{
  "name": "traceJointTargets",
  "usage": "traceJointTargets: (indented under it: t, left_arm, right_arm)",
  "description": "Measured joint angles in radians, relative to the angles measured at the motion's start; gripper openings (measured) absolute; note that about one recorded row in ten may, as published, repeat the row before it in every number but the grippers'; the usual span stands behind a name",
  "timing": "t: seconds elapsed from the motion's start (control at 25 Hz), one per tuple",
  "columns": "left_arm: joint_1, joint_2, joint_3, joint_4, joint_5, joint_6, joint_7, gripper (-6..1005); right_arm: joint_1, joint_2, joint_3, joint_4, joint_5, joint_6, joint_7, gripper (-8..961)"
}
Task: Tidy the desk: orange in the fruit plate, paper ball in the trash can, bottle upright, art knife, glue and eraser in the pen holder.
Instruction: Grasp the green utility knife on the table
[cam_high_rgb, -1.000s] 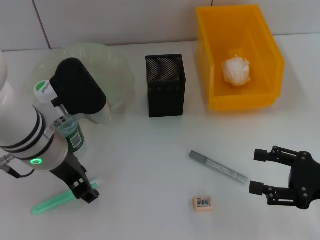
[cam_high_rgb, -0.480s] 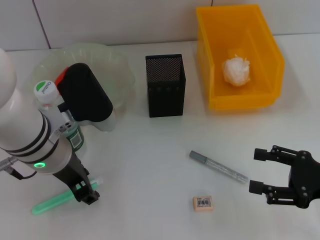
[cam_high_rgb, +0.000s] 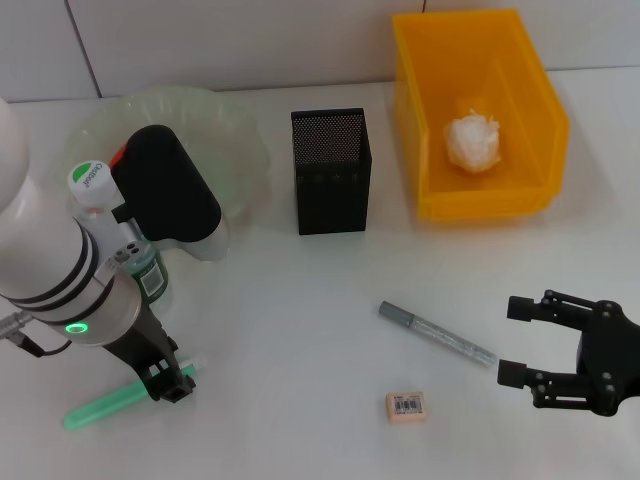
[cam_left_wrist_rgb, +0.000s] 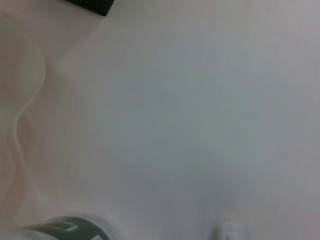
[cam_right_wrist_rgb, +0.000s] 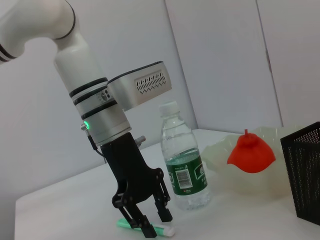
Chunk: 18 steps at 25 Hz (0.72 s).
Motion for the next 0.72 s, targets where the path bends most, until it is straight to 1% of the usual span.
traceJointTargets:
  t: [0.32, 0.72]
  left_arm:
    - [0.001, 0.0, 0.007, -0.005, 0.0, 0.0, 0.002, 395]
    - [0.004, 0.001, -0.002, -0.006, 0.0, -0.002, 0.002, 332]
  right_arm:
    - [-0.003, 0.001, 0.0, 0.0, 0.0, -0.001, 0.001, 840]
    - [-0.005, 0.004, 0.0, 0.0, -0.001, -0.007, 0.002, 840]
